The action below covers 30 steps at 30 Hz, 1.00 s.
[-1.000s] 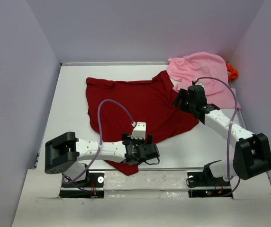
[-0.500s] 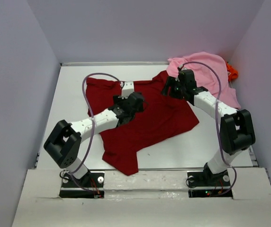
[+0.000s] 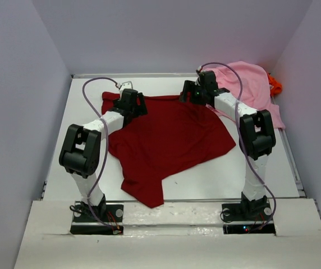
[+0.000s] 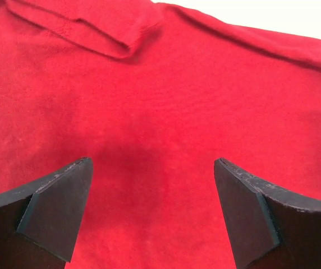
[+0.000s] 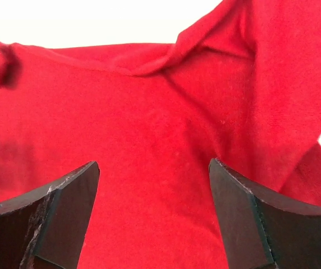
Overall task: Fold and stack the t-shirts
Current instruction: Fold the tshirt
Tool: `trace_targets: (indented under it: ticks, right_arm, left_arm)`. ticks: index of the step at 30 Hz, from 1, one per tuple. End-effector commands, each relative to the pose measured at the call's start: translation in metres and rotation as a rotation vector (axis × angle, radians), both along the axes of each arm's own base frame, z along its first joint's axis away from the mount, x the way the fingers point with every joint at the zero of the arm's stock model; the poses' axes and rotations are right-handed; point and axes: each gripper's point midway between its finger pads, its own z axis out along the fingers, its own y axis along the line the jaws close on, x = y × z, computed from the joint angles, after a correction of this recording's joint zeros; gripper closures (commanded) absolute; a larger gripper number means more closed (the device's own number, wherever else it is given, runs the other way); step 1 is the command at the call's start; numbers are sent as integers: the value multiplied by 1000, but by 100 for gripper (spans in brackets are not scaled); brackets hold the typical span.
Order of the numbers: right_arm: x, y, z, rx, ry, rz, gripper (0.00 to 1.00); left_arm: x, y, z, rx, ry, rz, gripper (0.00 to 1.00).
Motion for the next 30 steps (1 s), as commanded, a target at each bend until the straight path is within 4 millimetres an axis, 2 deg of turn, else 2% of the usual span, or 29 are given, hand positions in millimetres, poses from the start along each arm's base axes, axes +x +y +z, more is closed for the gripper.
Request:
trace_targets:
  ticks: [1,3,8,11,12,13,14,15,16,18,19,24,26,27,28,29,30]
  right_arm:
    - [5,10,1,8,3,39,15]
    - [9,8,4,17,-5,34,14]
    - [16,7,6,17,5,46,13]
    - [21,6,5,26,9,51,14]
    - [22,6,-1,23,19,51,14]
    - [21,6,-5,18,36,51,14]
    - [25,7,0,17,25,56,14]
    - [27,8,-2,13,30,60,14]
    - [28,8,-13,4,51,58,15]
    - [34,3,-16,-5,69,44,15]
    - [34,3,-25,-8,90,43,15]
    - [39,4,-35,-17,99,42,15]
    - [43,0,-39,-14,111,28,16]
    - [46,-4,-48,-5,132,15,16]
    - [52,-7,-45,4,129,2,16]
    - [50,-9,-56,-2,160,-8,16]
    - [50,-9,-57,-6,166,-12,16]
  left_arm:
    - [14,5,7,-84,-23,-24,1]
    - [21,15,1,-63,-4,-13,1]
    - [22,27,-17,34,86,10,1]
    - [28,30,-12,43,83,7,1]
    - [33,31,-7,44,74,5,1]
    - [32,35,-14,60,105,10,1]
    - [34,37,-13,66,108,4,1]
    - [37,40,-13,62,108,8,1]
    - [41,47,-13,55,106,20,1]
    - [47,52,-16,34,114,23,1]
    - [47,55,-18,34,124,27,1]
    - [56,61,-14,45,113,26,1]
    - [57,60,-20,34,127,16,1]
    - [60,61,-24,33,137,15,1]
    - [60,60,-28,31,151,12,1]
    - [61,59,-33,21,163,-2,1]
    - [60,58,-35,16,169,-6,1]
